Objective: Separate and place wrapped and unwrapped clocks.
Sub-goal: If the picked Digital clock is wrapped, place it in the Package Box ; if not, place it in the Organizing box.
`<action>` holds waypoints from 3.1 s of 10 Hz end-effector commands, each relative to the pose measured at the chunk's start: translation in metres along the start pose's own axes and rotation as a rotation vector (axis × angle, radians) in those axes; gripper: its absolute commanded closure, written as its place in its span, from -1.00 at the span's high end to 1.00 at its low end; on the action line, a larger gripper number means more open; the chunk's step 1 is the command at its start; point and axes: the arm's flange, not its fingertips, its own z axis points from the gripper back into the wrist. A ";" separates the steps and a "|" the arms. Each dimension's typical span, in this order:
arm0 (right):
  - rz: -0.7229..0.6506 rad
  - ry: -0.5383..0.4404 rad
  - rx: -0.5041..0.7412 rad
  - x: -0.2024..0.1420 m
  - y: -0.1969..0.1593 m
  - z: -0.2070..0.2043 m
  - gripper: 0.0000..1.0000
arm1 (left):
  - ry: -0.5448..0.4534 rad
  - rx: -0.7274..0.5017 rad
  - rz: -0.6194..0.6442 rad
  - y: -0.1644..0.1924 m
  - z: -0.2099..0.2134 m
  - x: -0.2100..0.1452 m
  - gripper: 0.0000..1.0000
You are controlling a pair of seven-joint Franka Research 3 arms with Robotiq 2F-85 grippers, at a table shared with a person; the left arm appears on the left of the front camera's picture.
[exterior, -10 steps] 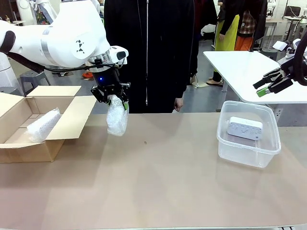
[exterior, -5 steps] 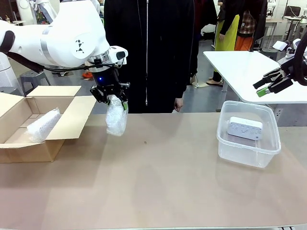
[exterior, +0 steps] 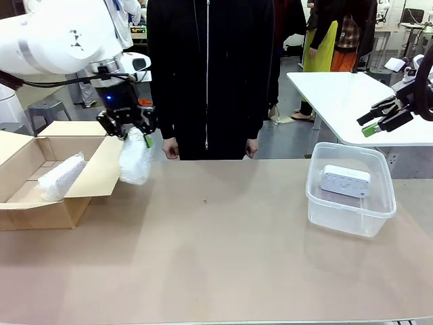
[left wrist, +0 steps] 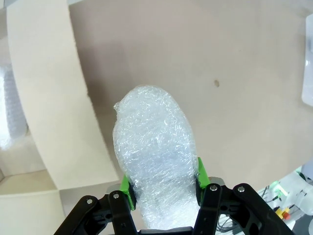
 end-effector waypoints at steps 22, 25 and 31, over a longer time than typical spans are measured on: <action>-0.001 -0.001 0.001 0.000 0.001 0.000 1.00 | -0.011 -0.064 -0.077 0.269 -0.047 0.049 0.09; -0.001 -0.001 0.001 0.000 0.001 0.000 1.00 | 0.005 -0.087 -0.053 0.272 -0.064 0.054 0.09; -0.001 -0.001 0.001 0.000 0.001 0.000 1.00 | 0.027 -0.081 -0.006 0.276 -0.061 0.052 0.89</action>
